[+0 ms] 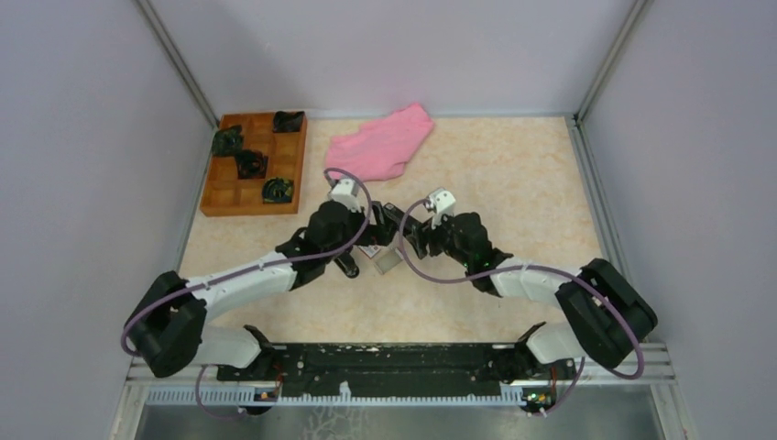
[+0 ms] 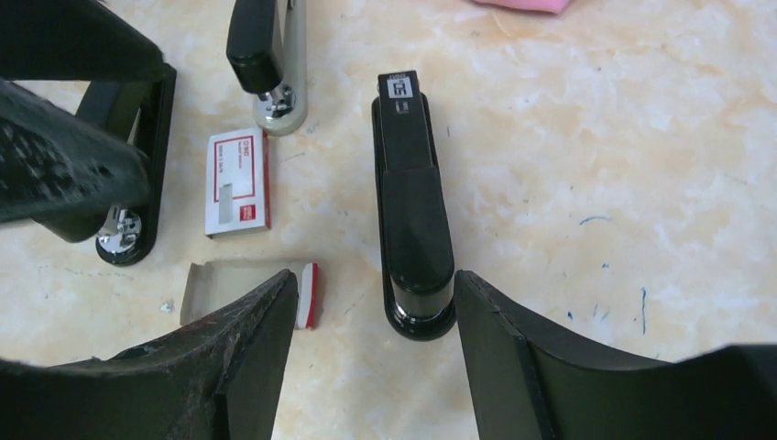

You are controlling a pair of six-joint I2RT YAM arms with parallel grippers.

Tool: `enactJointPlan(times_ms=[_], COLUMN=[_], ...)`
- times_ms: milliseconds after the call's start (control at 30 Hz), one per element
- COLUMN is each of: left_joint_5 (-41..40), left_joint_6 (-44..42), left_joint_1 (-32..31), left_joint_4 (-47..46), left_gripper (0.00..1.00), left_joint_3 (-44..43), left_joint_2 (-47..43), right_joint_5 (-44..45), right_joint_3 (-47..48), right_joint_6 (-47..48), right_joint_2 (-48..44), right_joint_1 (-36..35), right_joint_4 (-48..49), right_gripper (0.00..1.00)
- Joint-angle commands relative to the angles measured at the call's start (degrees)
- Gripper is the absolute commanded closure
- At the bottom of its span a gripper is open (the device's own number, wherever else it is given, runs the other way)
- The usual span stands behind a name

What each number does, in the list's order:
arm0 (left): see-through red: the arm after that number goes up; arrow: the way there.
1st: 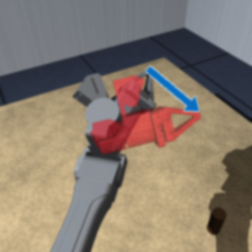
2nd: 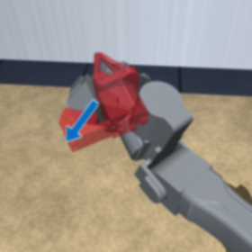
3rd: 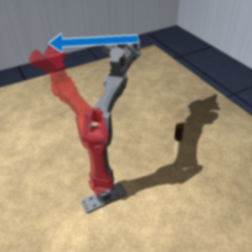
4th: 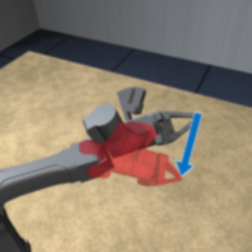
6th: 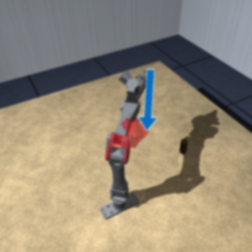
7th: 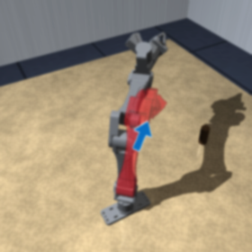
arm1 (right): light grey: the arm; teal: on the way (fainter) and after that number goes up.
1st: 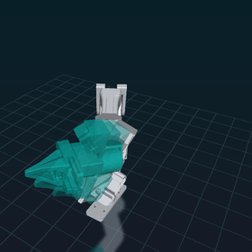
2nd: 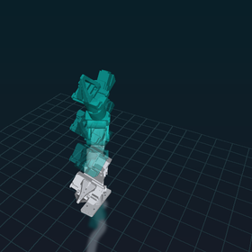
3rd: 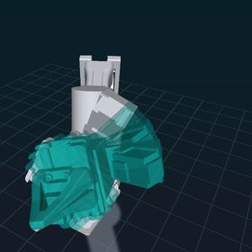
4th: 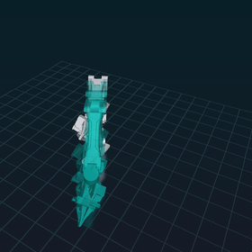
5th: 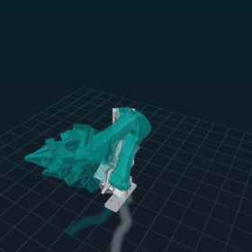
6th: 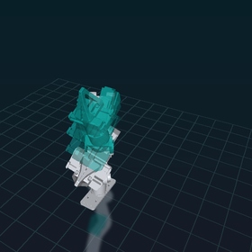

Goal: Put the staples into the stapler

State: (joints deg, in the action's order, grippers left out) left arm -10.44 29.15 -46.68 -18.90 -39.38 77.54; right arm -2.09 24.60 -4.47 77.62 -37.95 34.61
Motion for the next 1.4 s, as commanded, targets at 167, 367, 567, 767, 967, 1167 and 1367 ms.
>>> enactJointPlan(times_ms=[167, 367, 567, 767, 967, 1167, 1367], left_joint_5=[8.8, 7.4, 8.1, -1.8, -10.1, -11.5, -11.3], left_joint_6=[7.5, 5.3, -1.0, -10.2, -16.0, -16.4, -16.3], left_joint_1=[12.9, 18.6, 21.8, 22.1, 22.1, 23.6, 24.4], left_joint_4=[17.7, 28.2, 39.0, 47.6, 43.3, 42.4, 42.4], left_gripper=[0.0, 0.0, 0.0, 0.0, 0.0, 0.0, 0.0], left_joint_3=[3.1, 1.0, -7.5, -17.5, -15.1, -12.1, -11.9], left_joint_2=[-13.7, -20.9, -24.9, -25.1, -30.0, -31.7, -32.6], right_joint_5=[-3.6, -5.8, -6.4, -5.5, -4.8, -4.3, -4.7], right_joint_3=[14.7, 21.8, 24.8, 25.3, 23.6, 22.6, 22.8], right_joint_6=[4.0, 5.9, 6.9, 7.9, 7.1, 5.2, 4.0], right_joint_2=[3.3, 9.1, 12.8, 15.4, 16.6, 20.7, 21.4], right_joint_1=[2.6, 2.9, 2.9, 2.9, 2.9, 2.3, 2.0], right_joint_4=[-18.9, -24.9, -27.0, -27.3, -28.6, -30.6, -31.1], right_gripper=[0.39, 0.44, 0.52, 0.81, 0.94, 0.98, 0.99])
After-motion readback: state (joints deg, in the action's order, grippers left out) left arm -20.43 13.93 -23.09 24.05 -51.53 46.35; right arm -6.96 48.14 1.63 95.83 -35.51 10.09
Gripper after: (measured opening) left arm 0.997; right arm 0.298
